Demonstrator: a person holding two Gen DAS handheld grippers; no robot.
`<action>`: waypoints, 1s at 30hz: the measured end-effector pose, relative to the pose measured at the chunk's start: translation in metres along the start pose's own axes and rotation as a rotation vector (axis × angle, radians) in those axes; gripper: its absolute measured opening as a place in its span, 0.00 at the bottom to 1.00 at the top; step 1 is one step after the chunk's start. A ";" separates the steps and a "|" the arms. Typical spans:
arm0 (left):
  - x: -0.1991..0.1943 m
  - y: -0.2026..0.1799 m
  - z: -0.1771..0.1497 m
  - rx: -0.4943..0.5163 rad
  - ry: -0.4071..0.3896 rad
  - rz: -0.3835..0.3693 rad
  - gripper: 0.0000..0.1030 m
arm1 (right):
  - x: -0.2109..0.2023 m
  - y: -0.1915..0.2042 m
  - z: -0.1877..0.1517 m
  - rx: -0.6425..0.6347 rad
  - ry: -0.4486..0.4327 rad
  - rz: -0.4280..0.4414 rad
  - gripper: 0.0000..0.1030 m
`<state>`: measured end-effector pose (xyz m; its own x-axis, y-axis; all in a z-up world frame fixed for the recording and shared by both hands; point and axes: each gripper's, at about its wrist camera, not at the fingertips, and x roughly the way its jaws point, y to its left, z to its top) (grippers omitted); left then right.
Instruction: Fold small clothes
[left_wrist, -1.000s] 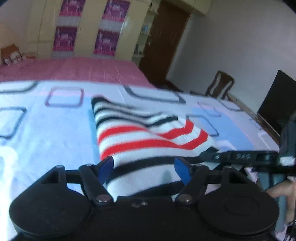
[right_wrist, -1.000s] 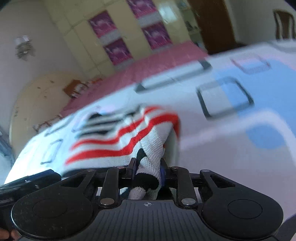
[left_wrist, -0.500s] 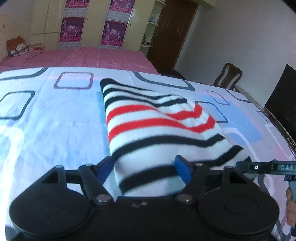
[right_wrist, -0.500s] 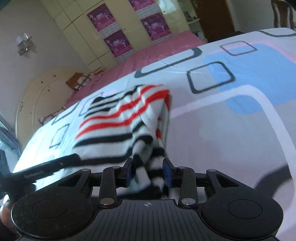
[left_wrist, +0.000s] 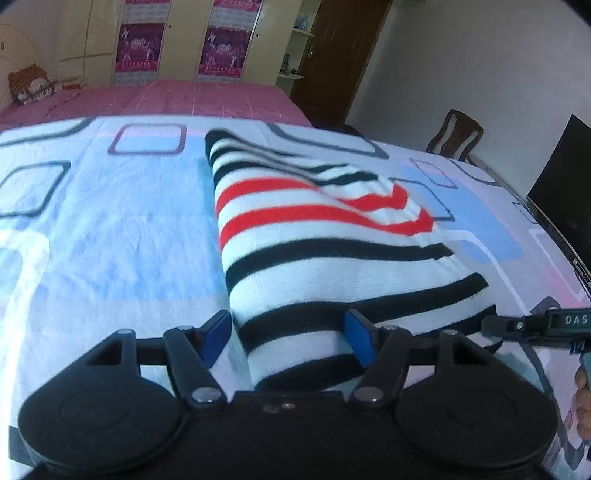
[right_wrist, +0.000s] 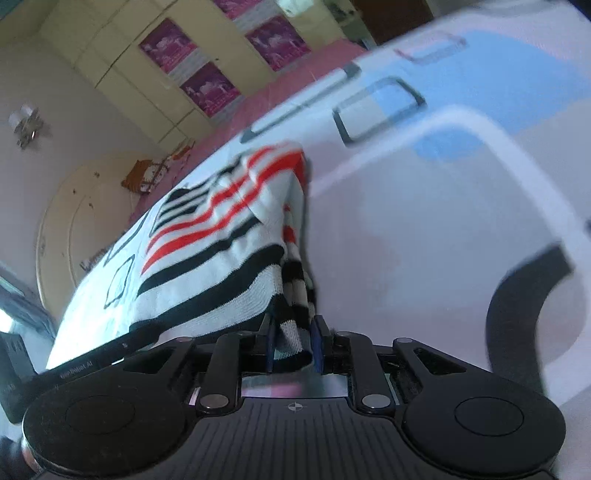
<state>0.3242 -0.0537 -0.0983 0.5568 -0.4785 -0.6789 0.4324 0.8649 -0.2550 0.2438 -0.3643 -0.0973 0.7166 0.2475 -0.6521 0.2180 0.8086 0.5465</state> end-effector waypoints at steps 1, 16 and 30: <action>-0.004 -0.002 0.003 0.008 -0.009 0.002 0.61 | -0.005 0.008 0.003 -0.046 -0.022 -0.016 0.17; 0.037 -0.011 0.060 0.053 -0.038 0.010 0.61 | 0.073 0.090 0.056 -0.411 -0.104 -0.116 0.17; 0.047 -0.008 0.062 0.109 -0.050 0.025 0.60 | 0.124 0.066 0.086 -0.367 -0.133 -0.136 0.17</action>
<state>0.3907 -0.0924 -0.0857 0.6022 -0.4663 -0.6480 0.4908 0.8564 -0.1602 0.4038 -0.3260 -0.0970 0.7819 0.0739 -0.6190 0.0831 0.9717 0.2210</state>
